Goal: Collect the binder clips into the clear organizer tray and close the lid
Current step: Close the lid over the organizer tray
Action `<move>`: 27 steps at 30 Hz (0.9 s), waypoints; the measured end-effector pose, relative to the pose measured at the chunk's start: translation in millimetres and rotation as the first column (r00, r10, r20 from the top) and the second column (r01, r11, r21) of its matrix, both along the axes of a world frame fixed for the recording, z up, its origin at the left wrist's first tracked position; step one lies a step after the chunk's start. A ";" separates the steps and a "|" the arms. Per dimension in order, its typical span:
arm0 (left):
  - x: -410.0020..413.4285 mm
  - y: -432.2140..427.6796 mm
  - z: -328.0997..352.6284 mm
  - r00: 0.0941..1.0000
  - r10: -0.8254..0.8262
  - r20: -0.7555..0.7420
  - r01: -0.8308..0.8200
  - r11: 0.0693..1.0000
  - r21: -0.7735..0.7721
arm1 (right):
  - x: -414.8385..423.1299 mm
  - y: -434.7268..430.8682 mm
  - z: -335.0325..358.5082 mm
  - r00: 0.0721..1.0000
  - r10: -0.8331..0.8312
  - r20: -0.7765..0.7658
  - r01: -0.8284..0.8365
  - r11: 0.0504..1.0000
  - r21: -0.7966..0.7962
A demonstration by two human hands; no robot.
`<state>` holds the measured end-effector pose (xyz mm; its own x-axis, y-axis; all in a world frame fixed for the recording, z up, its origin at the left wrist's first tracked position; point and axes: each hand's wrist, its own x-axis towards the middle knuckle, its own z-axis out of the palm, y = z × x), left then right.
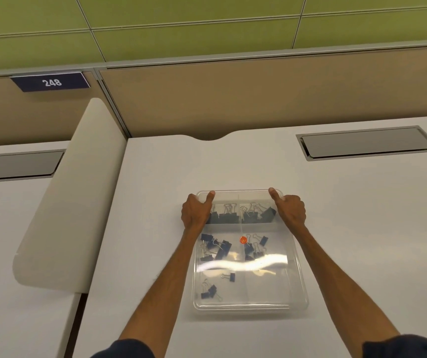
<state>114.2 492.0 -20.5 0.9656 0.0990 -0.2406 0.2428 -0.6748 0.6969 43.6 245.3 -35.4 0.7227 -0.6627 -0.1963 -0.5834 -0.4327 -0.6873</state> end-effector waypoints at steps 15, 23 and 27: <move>10.5 3.0 -13.4 0.982 0.154 -0.106 -0.174 0.959 -0.222 | 7.5 -2.7 -1.9 0.999 -0.048 0.005 0.045 0.965 0.258; -4.1 -1.6 -5.8 0.990 0.129 0.064 -0.130 0.992 0.002 | 7.3 4.2 3.5 0.999 0.013 0.032 -0.007 0.985 -0.170; -22.6 -14.7 -12.2 0.930 -0.164 0.330 0.057 0.949 0.310 | 3.6 22.8 -1.2 0.978 0.205 0.048 -0.143 0.815 -0.562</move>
